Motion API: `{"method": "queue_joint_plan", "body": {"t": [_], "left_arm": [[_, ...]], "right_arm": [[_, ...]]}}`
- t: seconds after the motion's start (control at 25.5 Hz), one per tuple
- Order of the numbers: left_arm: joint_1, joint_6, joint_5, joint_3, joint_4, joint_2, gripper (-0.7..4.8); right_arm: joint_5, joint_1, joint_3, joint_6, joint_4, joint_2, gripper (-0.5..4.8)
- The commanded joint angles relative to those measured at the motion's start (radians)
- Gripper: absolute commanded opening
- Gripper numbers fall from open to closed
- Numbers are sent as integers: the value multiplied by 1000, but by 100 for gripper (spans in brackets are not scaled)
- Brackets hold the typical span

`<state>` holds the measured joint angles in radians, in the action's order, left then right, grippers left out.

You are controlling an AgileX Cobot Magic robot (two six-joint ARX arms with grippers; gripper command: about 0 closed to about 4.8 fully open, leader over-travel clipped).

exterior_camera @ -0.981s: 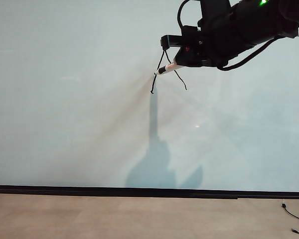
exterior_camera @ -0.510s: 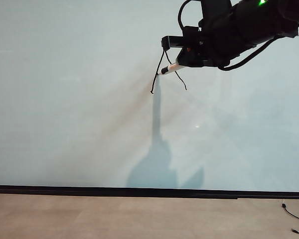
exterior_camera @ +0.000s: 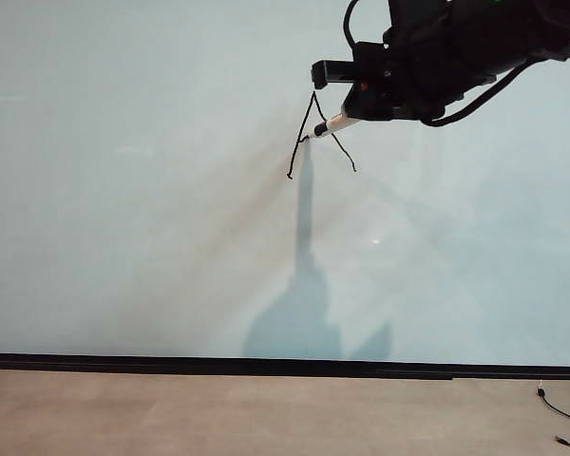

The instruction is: Pick up the pen on the shelf to the right of the whiteboard and write the letter A.

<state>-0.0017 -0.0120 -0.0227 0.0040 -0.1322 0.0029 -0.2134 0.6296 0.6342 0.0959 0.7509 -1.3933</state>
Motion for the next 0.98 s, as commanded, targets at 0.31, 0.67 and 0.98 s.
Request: {"method": "queue_joint_plan", "body": {"t": [0.31,0.67,0.98], "left_arm": [[0,4,-3,3,6,0,-4],[0,4,-3,3,6,0,-5],[0,4,-3,3,6,0,-5]], "right_arm": [[-58,-8,1,6,-39,49,-3],[-80,-8,-8,7,-69,80,-4],[-40,32,-20,6,-82,106,-3]]}}
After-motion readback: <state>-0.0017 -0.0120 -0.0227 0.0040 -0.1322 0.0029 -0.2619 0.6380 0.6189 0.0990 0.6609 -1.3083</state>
